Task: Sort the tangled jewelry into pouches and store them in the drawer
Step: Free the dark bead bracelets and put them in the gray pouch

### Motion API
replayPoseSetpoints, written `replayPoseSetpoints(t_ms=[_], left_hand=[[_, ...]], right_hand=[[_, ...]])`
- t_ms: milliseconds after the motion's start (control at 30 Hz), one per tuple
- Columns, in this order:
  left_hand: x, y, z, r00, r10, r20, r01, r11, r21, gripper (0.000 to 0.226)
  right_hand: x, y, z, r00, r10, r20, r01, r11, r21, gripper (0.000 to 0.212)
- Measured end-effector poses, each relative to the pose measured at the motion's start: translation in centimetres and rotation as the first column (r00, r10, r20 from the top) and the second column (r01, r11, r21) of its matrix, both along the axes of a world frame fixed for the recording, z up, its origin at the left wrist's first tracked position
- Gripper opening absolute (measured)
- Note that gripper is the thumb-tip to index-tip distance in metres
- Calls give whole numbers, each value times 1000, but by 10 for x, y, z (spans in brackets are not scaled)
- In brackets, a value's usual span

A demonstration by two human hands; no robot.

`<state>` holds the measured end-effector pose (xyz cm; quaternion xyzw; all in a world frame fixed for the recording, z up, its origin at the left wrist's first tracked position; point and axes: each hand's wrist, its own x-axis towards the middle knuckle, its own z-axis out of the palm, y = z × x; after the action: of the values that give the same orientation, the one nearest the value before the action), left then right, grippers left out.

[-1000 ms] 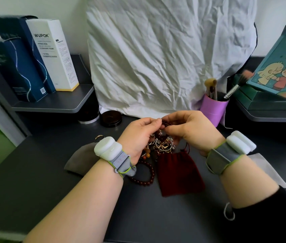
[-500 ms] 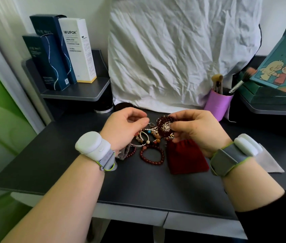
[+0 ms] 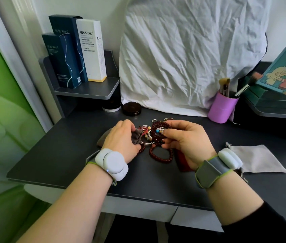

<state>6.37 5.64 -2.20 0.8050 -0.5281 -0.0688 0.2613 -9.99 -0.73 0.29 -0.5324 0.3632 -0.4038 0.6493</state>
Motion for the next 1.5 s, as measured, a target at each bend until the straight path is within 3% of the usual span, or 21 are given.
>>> replayPoseSetpoints(t_ms=[333, 433, 600, 733, 1000, 1100, 1233, 1300, 1400, 1500], left_hand=[[17, 6, 6, 994, -84, -70, 87, 995, 46, 19], [22, 8, 2, 990, -57, -132, 53, 998, -38, 17], [29, 10, 5, 923, -45, -383, -49, 972, -230, 27], [32, 10, 9, 882, -45, -468, -108, 949, -296, 33], [37, 12, 14, 762, -95, -641, -220, 892, -394, 28], [37, 13, 17, 761, -147, -632, -172, 894, -415, 25], [38, 12, 18, 757, -174, -630, -150, 892, -427, 24], [41, 12, 18, 732, -172, -660, -167, 893, -418, 23], [44, 11, 18, 676, -171, -717, -210, 888, -410, 21], [45, 10, 18, 609, -180, -772, -232, 891, -390, 21]], right_hand=[[23, 10, -5, 999, -9, 31, 7, 998, 60, 16], [30, 13, -5, 998, -9, 62, 4, 997, 80, 16], [46, 18, -5, 996, -17, 87, 11, 997, 71, 16], [61, 21, -6, 997, -15, 72, 11, 998, 56, 15], [73, 21, -12, 995, -68, -80, 66, 997, -26, 20], [75, 18, -11, 955, -118, -273, 62, 976, -207, 26], [77, 15, 0, 854, -81, -514, -122, 929, -349, 20], [78, 14, 6, 862, -8, -507, -167, 940, -298, 20], [78, 11, 14, 933, 50, -356, -121, 976, -181, 23], [79, 8, 16, 914, 24, -405, -125, 966, -226, 12]])
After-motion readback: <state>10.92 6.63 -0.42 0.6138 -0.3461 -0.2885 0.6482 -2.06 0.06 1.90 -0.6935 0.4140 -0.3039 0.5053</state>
